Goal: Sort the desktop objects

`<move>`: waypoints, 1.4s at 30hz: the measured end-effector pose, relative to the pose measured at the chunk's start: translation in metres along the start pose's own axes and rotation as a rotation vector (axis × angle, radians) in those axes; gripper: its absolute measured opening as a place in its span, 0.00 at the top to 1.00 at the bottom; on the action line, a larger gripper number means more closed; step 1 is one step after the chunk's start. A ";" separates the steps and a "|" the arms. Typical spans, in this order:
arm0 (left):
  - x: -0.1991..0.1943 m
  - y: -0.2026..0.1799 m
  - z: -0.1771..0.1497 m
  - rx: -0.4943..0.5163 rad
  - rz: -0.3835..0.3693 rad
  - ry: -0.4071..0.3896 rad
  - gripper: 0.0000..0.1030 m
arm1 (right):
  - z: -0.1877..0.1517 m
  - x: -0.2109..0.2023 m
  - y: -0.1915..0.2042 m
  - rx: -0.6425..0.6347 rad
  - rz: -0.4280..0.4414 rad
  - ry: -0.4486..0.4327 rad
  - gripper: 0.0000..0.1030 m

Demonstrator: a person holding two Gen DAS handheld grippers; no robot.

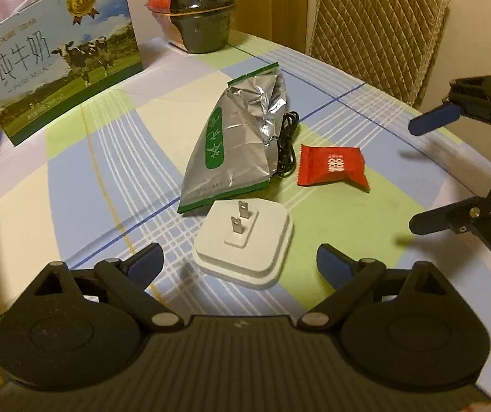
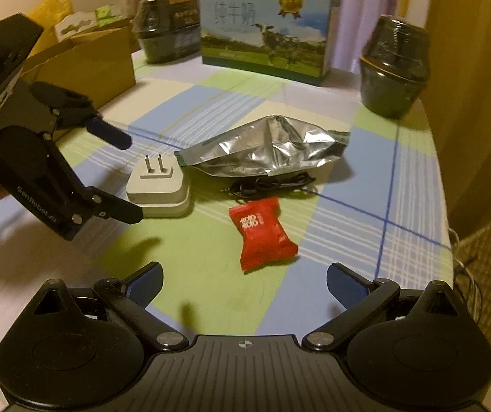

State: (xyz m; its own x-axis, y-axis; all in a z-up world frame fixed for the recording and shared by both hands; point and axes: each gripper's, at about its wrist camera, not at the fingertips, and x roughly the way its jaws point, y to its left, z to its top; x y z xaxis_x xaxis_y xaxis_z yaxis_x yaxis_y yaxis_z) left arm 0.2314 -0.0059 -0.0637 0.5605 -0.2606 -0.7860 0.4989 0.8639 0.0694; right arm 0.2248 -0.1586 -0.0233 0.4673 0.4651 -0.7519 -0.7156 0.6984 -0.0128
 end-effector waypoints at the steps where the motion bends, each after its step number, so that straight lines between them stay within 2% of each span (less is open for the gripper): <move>1: 0.002 0.001 0.001 0.006 -0.004 -0.001 0.10 | 0.002 0.004 -0.003 -0.006 0.001 0.004 0.08; 8: 0.015 0.003 0.007 -0.002 -0.040 0.014 0.14 | 0.016 0.028 -0.014 -0.034 0.037 0.019 0.20; 14: 0.022 0.002 0.007 0.013 -0.051 0.023 0.25 | 0.025 0.044 -0.018 -0.026 0.050 0.030 0.31; 17: 0.024 0.003 0.006 0.009 -0.057 0.023 0.28 | 0.027 0.049 -0.015 -0.045 0.048 0.041 0.41; 19: 0.024 0.003 0.006 0.004 -0.051 0.020 0.33 | 0.027 0.049 -0.011 -0.052 0.041 0.048 0.59; 20: 0.023 0.003 0.006 -0.002 -0.052 0.016 0.37 | 0.026 0.049 -0.009 -0.050 0.034 0.051 0.64; 22: 0.021 0.002 0.005 -0.006 -0.052 0.013 0.39 | 0.023 0.046 -0.006 -0.033 0.017 0.054 0.71; 29: -0.001 -0.016 -0.014 -0.006 -0.055 0.020 0.41 | 0.003 0.015 0.017 0.100 -0.015 0.063 0.73; 39: -0.061 -0.059 -0.076 -0.110 -0.019 0.028 0.41 | -0.048 -0.046 0.067 0.293 -0.049 0.023 0.73; 42: -0.073 -0.065 -0.089 -0.140 -0.028 0.025 0.41 | -0.060 -0.054 0.080 0.307 -0.080 0.009 0.72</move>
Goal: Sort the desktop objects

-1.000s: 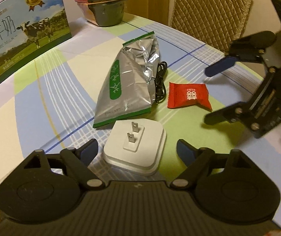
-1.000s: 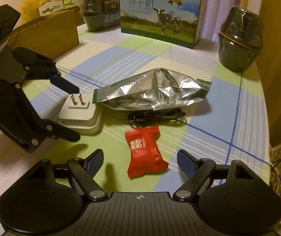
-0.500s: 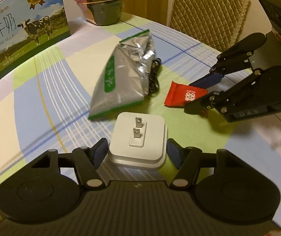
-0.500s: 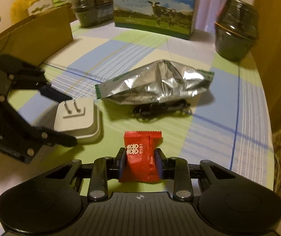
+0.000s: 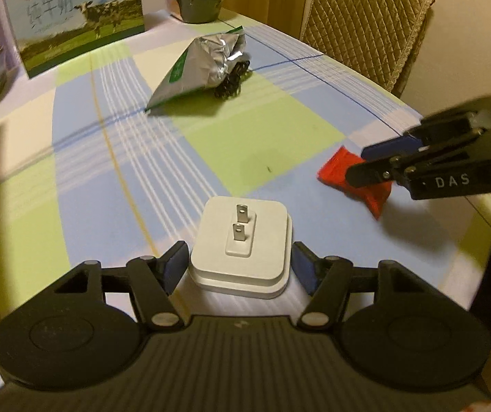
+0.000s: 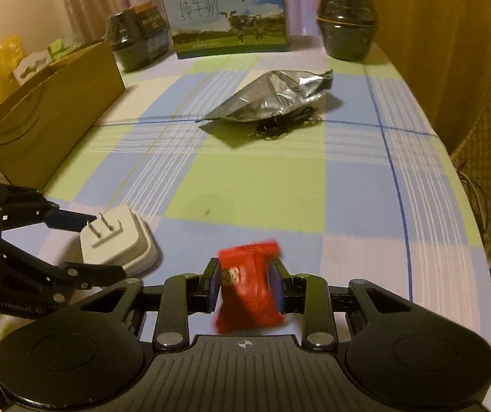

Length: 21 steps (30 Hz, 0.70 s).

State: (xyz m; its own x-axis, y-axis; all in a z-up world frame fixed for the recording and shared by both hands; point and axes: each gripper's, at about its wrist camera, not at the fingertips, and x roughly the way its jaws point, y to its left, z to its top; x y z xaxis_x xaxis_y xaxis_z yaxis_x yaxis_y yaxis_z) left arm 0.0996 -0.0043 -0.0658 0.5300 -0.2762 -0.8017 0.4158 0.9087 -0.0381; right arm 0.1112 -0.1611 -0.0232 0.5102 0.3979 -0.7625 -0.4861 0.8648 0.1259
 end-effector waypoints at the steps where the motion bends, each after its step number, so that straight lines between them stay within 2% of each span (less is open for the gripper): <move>1: -0.004 0.000 -0.004 -0.011 -0.007 -0.008 0.41 | -0.004 -0.002 0.003 -0.004 -0.007 -0.001 0.71; 2: -0.005 -0.001 -0.007 -0.017 -0.009 -0.014 0.41 | -0.007 -0.003 0.005 -0.015 -0.011 -0.006 0.69; 4: -0.009 -0.001 -0.009 -0.021 -0.008 -0.024 0.41 | -0.011 -0.004 0.011 -0.061 -0.036 -0.019 0.58; 7: -0.009 -0.001 -0.009 -0.013 -0.006 -0.034 0.37 | -0.014 -0.002 0.015 -0.097 -0.055 -0.023 0.49; 11: -0.003 -0.002 -0.006 0.005 -0.008 -0.041 0.33 | -0.015 0.002 0.014 -0.076 -0.046 -0.026 0.47; 21: 0.012 -0.008 -0.008 0.063 0.004 -0.030 0.36 | -0.016 0.005 0.008 -0.049 -0.064 -0.034 0.46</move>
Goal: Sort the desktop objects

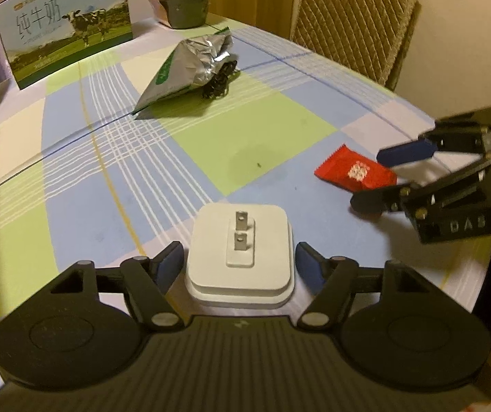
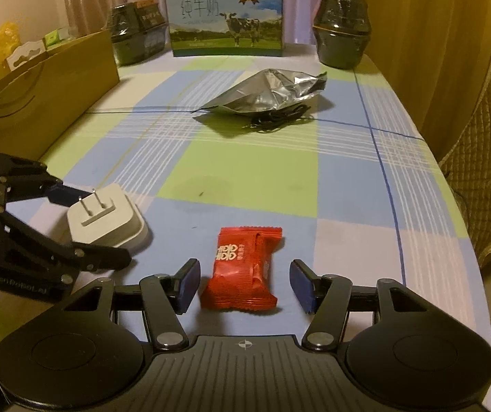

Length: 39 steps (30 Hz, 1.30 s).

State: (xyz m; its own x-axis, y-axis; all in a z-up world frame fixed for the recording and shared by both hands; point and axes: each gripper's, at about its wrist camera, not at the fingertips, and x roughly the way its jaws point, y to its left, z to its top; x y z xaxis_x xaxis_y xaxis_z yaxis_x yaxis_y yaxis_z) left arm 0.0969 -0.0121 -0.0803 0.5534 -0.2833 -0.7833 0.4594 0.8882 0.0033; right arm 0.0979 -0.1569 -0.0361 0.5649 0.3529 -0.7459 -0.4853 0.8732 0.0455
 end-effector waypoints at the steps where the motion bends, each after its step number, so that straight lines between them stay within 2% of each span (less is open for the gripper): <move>1: 0.000 0.000 -0.001 -0.003 0.000 -0.007 0.37 | 0.000 0.001 0.000 0.002 -0.001 -0.001 0.46; 2: -0.001 0.000 -0.001 -0.011 0.000 -0.010 0.40 | 0.000 0.002 0.000 0.004 0.000 0.001 0.46; 6: -0.003 -0.003 -0.002 -0.024 0.015 -0.009 0.41 | 0.001 0.006 0.002 0.006 0.004 0.008 0.46; 12: -0.010 -0.004 -0.006 -0.076 -0.001 -0.012 0.41 | 0.002 0.010 0.007 -0.008 -0.021 -0.001 0.48; 18: -0.013 -0.004 -0.008 -0.092 0.004 -0.008 0.41 | 0.002 0.010 0.012 -0.019 -0.040 -0.001 0.57; 21: -0.015 -0.003 -0.010 -0.092 0.012 -0.006 0.41 | 0.004 0.011 0.015 -0.027 -0.045 0.001 0.71; 23: -0.016 -0.002 -0.011 -0.096 0.013 -0.005 0.41 | 0.005 0.011 0.017 -0.028 -0.053 0.005 0.73; 39: -0.057 -0.003 -0.009 -0.136 0.027 -0.055 0.41 | 0.018 -0.045 0.030 0.006 -0.016 -0.068 0.74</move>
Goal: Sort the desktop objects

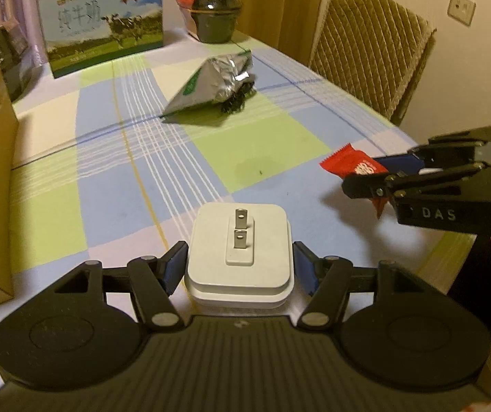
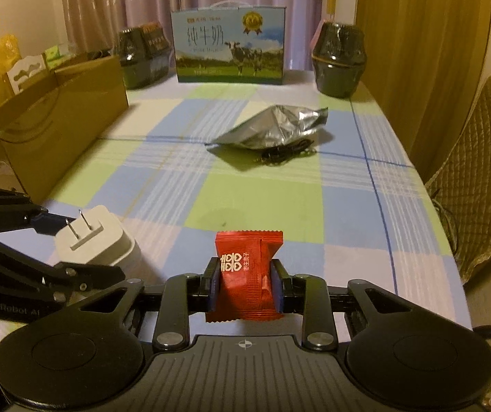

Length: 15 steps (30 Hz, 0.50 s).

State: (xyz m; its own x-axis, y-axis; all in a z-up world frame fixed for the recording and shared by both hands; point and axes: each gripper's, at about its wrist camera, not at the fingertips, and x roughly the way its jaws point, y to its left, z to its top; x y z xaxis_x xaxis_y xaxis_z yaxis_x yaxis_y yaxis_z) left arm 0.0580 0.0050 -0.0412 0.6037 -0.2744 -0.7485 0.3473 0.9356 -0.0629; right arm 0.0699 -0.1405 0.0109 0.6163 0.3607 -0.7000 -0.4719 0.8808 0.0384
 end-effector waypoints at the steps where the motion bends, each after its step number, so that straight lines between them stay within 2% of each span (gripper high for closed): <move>1: -0.005 0.001 0.001 -0.008 0.003 -0.008 0.41 | 0.001 -0.004 0.002 0.002 0.004 -0.005 0.74; 15: -0.068 0.021 0.006 -0.080 0.075 -0.099 0.41 | 0.026 -0.034 0.038 -0.042 0.062 -0.082 0.74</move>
State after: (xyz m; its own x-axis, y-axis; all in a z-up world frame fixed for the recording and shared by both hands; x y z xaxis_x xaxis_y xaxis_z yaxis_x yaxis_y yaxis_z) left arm 0.0289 0.0422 0.0127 0.6947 -0.2201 -0.6848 0.2431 0.9679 -0.0645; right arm 0.0476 -0.1109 0.0549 0.6337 0.4396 -0.6365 -0.5356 0.8430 0.0489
